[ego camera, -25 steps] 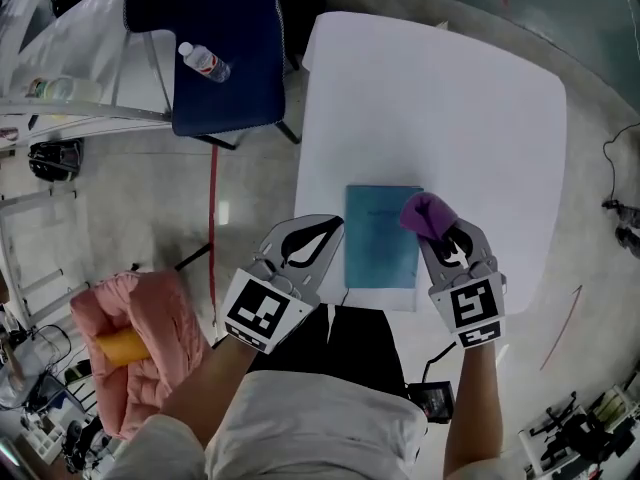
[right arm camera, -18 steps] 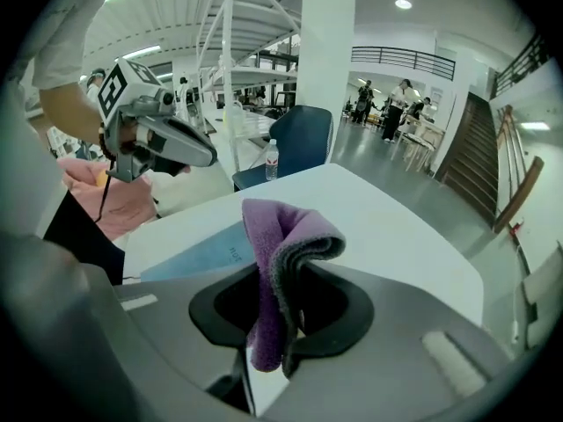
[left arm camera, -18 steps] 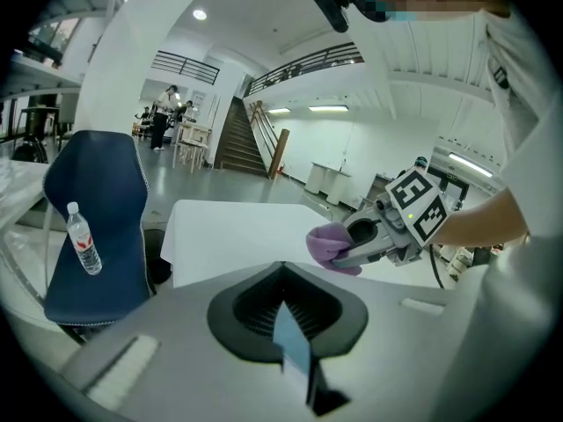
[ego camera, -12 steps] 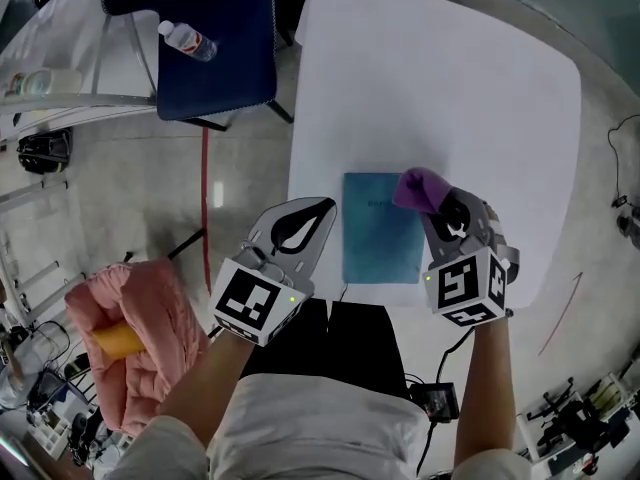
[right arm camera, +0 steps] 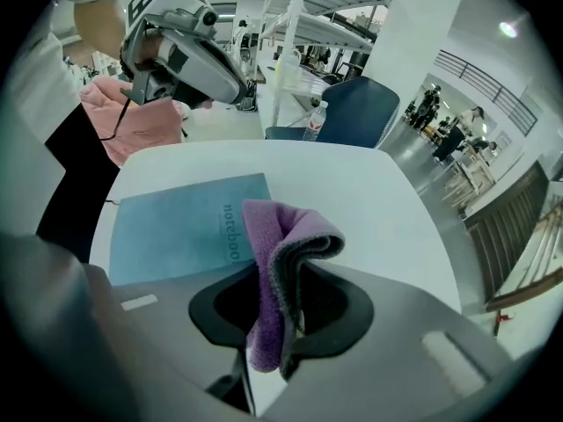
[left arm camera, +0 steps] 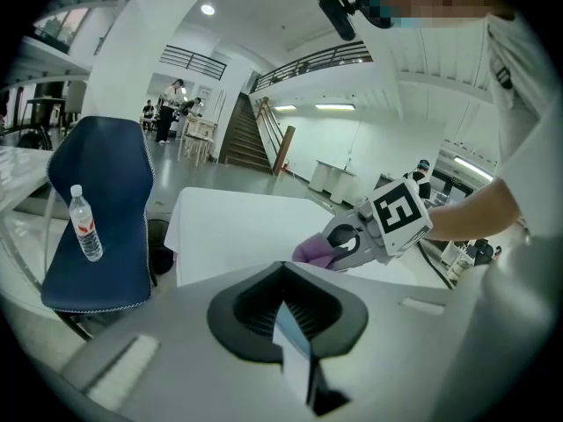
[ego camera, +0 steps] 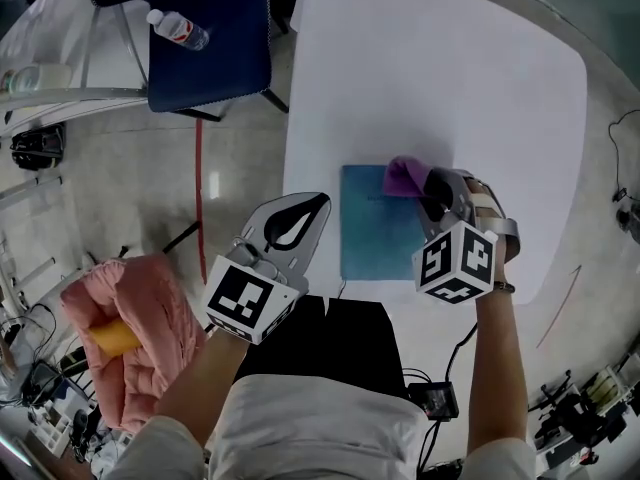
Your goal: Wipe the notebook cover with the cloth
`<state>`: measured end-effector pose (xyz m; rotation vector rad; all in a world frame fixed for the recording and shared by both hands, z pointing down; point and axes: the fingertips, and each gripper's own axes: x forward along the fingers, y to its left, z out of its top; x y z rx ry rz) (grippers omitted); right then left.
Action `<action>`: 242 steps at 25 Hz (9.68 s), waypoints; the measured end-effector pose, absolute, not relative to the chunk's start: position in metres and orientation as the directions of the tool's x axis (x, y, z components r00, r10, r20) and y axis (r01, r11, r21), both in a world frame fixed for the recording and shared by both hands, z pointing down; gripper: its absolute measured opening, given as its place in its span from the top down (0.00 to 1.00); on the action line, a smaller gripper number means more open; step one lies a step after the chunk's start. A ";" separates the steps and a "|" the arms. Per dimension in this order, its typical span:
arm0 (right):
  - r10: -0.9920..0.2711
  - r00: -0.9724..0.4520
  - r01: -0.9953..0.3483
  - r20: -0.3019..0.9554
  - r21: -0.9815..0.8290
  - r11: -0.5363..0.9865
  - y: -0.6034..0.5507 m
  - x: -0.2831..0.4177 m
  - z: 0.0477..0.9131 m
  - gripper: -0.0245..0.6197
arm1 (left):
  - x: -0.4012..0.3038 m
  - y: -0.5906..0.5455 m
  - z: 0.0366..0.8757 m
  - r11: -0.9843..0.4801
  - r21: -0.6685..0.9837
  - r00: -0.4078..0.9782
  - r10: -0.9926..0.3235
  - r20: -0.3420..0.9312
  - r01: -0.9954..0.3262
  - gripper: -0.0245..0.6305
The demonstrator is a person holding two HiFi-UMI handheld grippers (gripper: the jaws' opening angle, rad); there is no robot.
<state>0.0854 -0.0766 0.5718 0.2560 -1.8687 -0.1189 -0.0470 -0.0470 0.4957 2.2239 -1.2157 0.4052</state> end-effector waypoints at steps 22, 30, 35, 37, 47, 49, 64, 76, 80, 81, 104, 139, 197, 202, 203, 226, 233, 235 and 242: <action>-0.200 -0.263 -0.085 0.944 0.184 0.979 -0.033 0.081 0.581 0.79 | -0.044 -0.041 0.489 -0.468 0.322 0.568 -0.650 0.504 -0.823 0.96; -0.189 -0.274 -0.095 0.943 0.169 0.981 -0.003 0.088 0.580 0.79 | -0.036 -0.033 0.485 -0.497 0.311 0.584 -0.635 0.505 -0.810 0.96; -0.166 -0.281 -0.094 0.945 0.145 0.985 0.018 0.098 0.577 0.79 | -0.026 -0.025 0.481 -0.505 0.309 0.589 -0.631 0.504 -0.806 0.96; -0.161 -0.283 -0.100 0.946 0.137 0.985 0.024 0.101 0.577 0.79 | -0.023 -0.022 0.480 -0.509 0.307 0.591 -0.629 0.505 -0.804 0.96; -0.087 -0.282 -0.072 0.956 0.070 0.995 0.060 0.108 0.576 0.79 | -0.011 -0.013 0.482 -0.525 0.310 0.605 -0.615 0.506 -0.792 0.96; -0.055 -0.277 -0.063 0.959 0.039 0.997 0.068 0.109 0.576 0.79 | -0.010 -0.013 0.483 -0.527 0.312 0.608 -0.612 0.506 -0.791 0.96; 0.090 -0.244 -0.020 0.965 -0.098 0.995 0.107 0.123 0.572 0.79 | 0.003 -0.007 0.478 -0.529 0.309 0.608 -0.616 0.500 -0.790 0.96; 0.082 -0.284 -0.065 0.955 -0.104 0.992 0.103 0.123 0.566 0.79 | -0.003 -0.005 0.478 -0.504 0.314 0.592 -0.634 0.498 -0.805 0.96; 0.056 -0.303 -0.096 0.951 -0.088 0.991 0.098 0.124 0.560 0.79 | -0.006 -0.004 0.479 -0.499 0.305 0.582 -0.637 0.506 -0.811 0.96; 0.049 -0.304 -0.097 0.951 -0.083 0.992 0.096 0.124 0.560 0.79 | -0.006 -0.004 0.480 -0.497 0.304 0.580 -0.639 0.506 -0.813 0.96; -0.075 -0.331 -0.097 0.941 0.046 0.994 0.002 0.080 0.530 0.79 | -0.045 -0.027 0.474 -0.439 0.307 0.535 -0.680 0.501 -0.845 0.96; -0.081 -0.254 0.080 0.964 0.105 0.991 -0.053 0.017 0.569 0.79 | -0.094 -0.053 0.490 -0.391 0.331 0.512 -0.682 0.522 -0.858 0.96; 0.092 -0.247 0.041 0.965 -0.085 0.996 0.082 0.048 0.569 0.79 | -0.047 -0.010 0.483 -0.458 0.327 0.562 -0.653 0.508 -0.827 0.96; 0.112 -0.248 0.042 0.962 -0.105 0.994 0.099 0.057 0.565 0.79 | -0.038 -0.002 0.481 -0.465 0.326 0.567 -0.649 0.508 -0.823 0.96; 0.117 -0.247 0.041 0.962 -0.110 0.993 0.102 0.057 0.565 0.79 | -0.037 -0.001 0.481 -0.465 0.326 0.568 -0.648 0.508 -0.823 0.96; 0.137 -0.278 0.009 0.951 -0.140 0.990 0.126 0.066 0.565 0.79 | -0.026 0.006 0.475 -0.478 0.315 0.571 -0.645 0.507 -0.820 0.96; 0.111 -0.296 -0.006 0.949 -0.118 0.993 0.125 0.065 0.561 0.79 | -0.029 0.007 0.472 -0.477 0.311 0.568 -0.646 0.510 -0.822 0.96; 0.110 -0.312 -0.021 0.944 -0.122 0.992 0.124 0.066 0.559 0.79 | -0.027 0.006 0.471 -0.478 0.311 0.568 -0.646 0.509 -0.822 0.96; 0.114 -0.343 -0.056 0.932 -0.142 0.988 0.120 0.062 0.558 0.79 | -0.031 0.002 0.470 -0.481 0.302 0.566 -0.647 0.511 -0.823 0.96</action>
